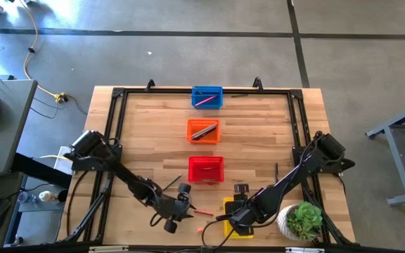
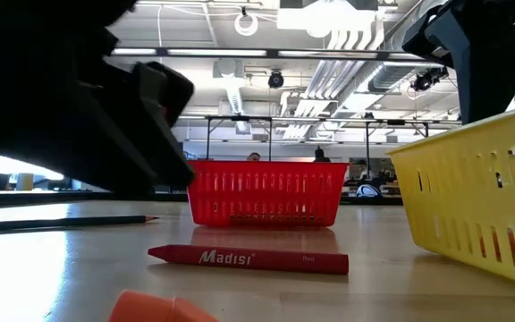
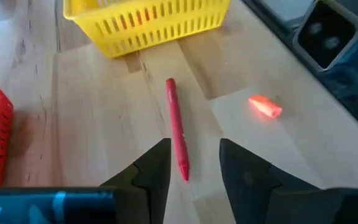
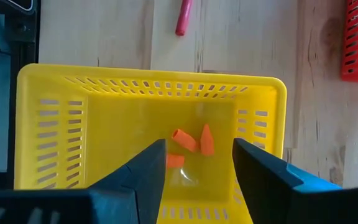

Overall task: Sort crayons/erasers/pens/pencils in bins
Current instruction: Put the red crayon into the red bin

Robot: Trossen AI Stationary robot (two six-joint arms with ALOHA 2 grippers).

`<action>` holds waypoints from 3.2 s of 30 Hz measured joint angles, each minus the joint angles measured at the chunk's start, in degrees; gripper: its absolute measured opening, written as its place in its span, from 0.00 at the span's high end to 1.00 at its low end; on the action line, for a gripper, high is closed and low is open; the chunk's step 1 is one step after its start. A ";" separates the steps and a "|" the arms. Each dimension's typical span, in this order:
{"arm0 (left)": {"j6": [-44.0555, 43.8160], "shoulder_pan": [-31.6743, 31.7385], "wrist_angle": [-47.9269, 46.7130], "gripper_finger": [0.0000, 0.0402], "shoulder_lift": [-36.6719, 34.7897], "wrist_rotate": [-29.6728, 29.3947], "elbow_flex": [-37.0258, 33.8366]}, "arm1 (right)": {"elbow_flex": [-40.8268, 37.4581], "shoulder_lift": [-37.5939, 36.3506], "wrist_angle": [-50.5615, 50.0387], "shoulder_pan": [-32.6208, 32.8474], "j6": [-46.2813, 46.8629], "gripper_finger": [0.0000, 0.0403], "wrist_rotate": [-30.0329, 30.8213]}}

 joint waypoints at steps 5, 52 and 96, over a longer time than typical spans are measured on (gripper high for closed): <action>0.00 1.10 -2.17 0.69 3.22 0.91 3.24 | 0.00 -0.02 0.16 0.11 -0.08 0.56 -0.04; -1.05 0.98 -13.99 1.00 0.03 1.31 4.99 | -8.09 -8.88 4.98 4.13 -11.93 0.99 16.94; -6.28 0.78 -16.61 1.00 -19.60 -12.25 -5.31 | -31.54 -23.87 41.46 -8.22 -34.21 1.00 13.16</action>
